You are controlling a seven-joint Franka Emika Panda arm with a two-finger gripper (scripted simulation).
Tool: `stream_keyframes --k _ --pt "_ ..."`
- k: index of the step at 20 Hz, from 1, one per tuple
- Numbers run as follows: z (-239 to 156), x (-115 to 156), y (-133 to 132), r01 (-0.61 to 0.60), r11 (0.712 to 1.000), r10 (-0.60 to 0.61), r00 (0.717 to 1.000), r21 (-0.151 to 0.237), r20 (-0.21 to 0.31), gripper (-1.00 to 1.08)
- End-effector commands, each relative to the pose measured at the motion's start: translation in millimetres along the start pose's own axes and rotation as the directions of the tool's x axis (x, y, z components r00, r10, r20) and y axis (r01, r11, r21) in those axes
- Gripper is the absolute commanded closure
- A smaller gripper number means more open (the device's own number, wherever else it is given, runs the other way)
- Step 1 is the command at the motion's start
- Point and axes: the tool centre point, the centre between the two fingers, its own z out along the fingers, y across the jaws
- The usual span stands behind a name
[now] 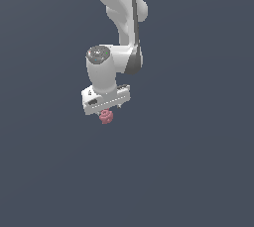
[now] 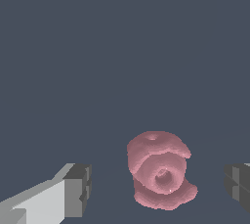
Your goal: Pick up the object and move it to a goal position.
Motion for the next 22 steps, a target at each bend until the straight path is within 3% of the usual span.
stream_keyframes --k 1,11,22 --pt "7 -8 5 0.049 0.999 -0.049 0.999 0.0 0.001 -0.92" --pt "23 -27 16 0.165 0.986 -0.165 0.986 0.003 0.003 -0.92" --pt "30 -31 18 0.18 0.984 -0.18 0.984 0.003 0.004 -0.92"
